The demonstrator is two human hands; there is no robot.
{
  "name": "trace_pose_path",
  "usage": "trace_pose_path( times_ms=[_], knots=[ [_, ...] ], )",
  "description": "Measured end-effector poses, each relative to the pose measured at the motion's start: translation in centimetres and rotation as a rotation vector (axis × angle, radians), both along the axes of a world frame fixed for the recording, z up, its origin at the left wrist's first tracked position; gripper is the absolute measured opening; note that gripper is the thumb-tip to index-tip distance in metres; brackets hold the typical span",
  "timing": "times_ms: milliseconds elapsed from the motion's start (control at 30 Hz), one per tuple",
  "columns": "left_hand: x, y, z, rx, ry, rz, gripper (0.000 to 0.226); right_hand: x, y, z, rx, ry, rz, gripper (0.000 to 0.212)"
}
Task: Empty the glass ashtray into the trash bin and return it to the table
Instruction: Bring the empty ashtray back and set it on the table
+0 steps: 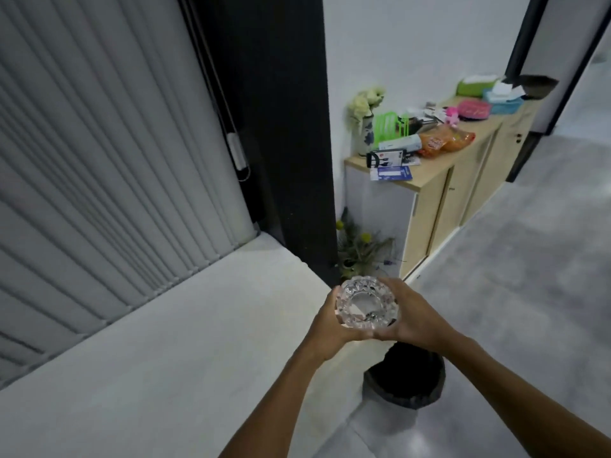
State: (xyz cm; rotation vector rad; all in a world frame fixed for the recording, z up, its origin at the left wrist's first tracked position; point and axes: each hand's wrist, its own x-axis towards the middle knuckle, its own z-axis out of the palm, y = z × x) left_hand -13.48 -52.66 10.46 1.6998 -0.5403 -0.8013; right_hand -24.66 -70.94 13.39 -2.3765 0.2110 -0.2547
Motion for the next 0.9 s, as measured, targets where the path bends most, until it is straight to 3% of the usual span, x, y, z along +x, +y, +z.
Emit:
trace_pose_path(
  times_ms=[233, 367, 500, 900],
  knots=[
    [0.0, 19.3, 4.3, 0.015, -0.035, 0.212, 0.103, 3.4, 16.6, 4.6, 0.04, -0.088, 0.256, 0.088],
    [-0.2, 28.3, 4.9, 0.018, -0.055, 0.352, 0.095, 6.0, 24.8, 4.3, 0.033, -0.056, 0.383, 0.098],
    [-0.7, 35.9, 4.8, 0.044, -0.075, 0.491, 0.091, 8.1, 32.1, 3.9, 0.071, -0.019, 0.482, 0.095],
    [-0.5, 47.9, 3.7, 0.137, -0.158, 0.726, 0.105, 13.2, 44.3, 2.6, 0.042, 0.017, 0.691, 0.109]
  ],
)
